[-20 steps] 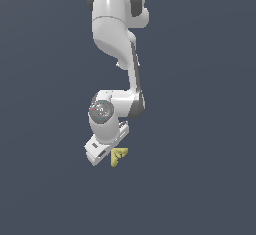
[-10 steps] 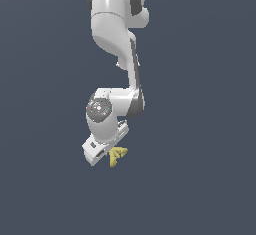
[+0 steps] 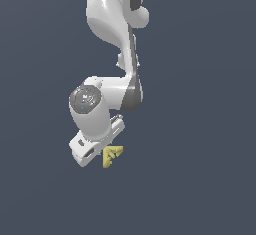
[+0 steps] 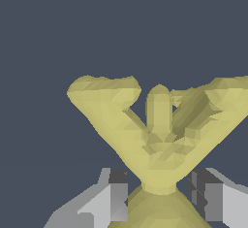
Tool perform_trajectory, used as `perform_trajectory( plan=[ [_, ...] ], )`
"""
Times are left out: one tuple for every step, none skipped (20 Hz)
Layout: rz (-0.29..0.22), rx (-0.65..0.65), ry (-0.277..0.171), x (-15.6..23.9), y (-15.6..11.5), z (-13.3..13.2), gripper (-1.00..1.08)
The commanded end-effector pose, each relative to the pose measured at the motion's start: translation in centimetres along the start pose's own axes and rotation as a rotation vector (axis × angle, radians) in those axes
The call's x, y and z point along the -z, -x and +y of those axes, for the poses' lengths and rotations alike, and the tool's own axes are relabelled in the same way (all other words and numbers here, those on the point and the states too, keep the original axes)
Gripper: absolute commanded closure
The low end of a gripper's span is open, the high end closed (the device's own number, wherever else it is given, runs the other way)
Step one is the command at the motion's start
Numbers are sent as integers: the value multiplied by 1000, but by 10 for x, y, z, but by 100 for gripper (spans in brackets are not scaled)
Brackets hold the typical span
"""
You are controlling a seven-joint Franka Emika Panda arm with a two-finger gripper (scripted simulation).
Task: Pick up the object and move it to a goal position.
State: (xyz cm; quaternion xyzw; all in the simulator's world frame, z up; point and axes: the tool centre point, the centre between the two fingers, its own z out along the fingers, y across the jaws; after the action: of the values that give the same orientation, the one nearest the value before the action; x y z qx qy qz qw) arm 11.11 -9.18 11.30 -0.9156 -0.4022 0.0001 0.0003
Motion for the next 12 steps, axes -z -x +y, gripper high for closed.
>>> perform_trajectory(
  plan=[
    [0,0,0,21,-1,8,108],
    [0,0,0,29,-1,11,108],
    [0,0,0,36,-1,14,108],
    [0,0,0,43,-1,17,108],
    [0,0,0,49,-2,20,108],
    [0,0,0,55,-2,22,108],
    [0,0,0,60,-2,25,108],
    [0,0,0,65,-3,27,108],
    [0,0,0,69,-3,28,108],
    [0,0,0,72,-3,30,108],
    [0,0,0,75,-3,31,108],
    [0,0,0,78,-3,33,108]
  ],
)
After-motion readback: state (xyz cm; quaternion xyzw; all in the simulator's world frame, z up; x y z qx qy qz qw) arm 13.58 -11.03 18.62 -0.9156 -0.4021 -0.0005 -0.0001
